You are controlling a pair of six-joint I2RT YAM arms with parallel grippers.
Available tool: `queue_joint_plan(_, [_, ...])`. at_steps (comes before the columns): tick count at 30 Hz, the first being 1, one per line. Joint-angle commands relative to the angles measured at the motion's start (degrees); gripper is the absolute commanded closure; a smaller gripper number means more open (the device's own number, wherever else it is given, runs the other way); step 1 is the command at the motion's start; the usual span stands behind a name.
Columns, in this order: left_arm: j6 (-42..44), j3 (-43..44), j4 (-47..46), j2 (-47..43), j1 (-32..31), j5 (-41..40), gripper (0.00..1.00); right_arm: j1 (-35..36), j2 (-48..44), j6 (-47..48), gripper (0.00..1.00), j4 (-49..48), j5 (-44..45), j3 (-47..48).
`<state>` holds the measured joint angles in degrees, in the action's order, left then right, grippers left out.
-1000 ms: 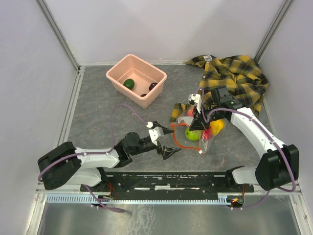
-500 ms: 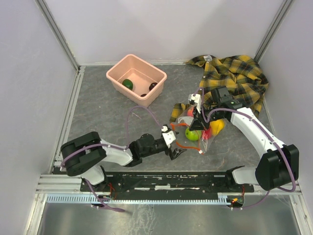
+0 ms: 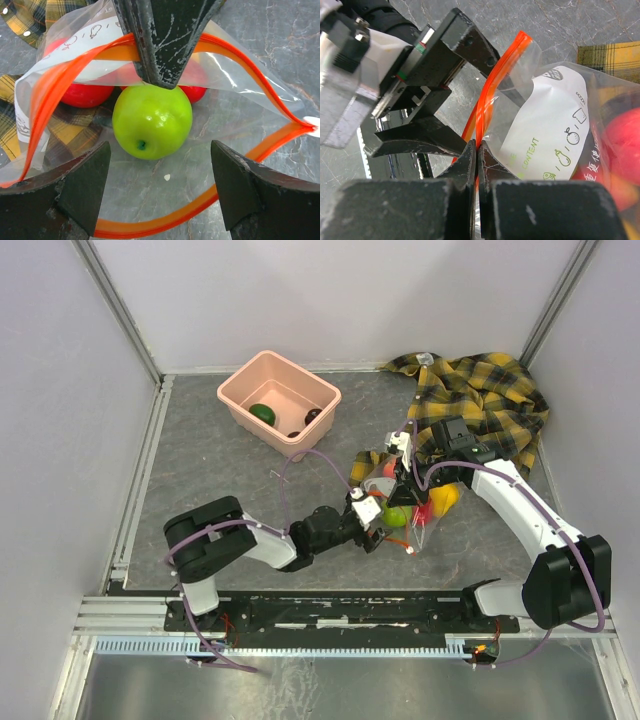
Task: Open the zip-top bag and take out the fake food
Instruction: Pick up the fake fruit from the zipper food storage bag.
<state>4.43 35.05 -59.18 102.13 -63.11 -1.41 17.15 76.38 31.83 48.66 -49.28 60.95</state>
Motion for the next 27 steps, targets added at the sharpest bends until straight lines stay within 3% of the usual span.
queue_joint_plan(1, [-1.3, 2.8, -5.2, 2.5, -0.1, -3.8, 0.12, 0.2, -1.7, 0.9, 0.98, -0.2, -1.5, 2.0])
queue_joint_plan(5, [-1.8, 3.0, -8.2, 3.4, 0.5, -5.9, 0.1, 0.2, -1.7, 0.9, 0.98, -0.1, -1.7, 2.0])
queue_joint_plan(11, [-7.4, 3.2, -9.6, 3.3, 2.3, -2.6, 0.15, 0.3, -1.6, 0.9, 0.98, -0.1, -1.8, 2.0])
queue_joint_plan(17, [-8.9, 3.0, -11.4, 4.8, 2.1, -1.3, 0.11, 0.3, -1.6, 0.9, 0.98, -0.1, -1.7, 2.1])
queue_joint_plan(27, [-0.2, 5.0, -19.5, 10.5, 1.9, 1.0, 0.08, 0.6, -0.9, 0.8, 0.98, 0.0, -2.1, 2.0])
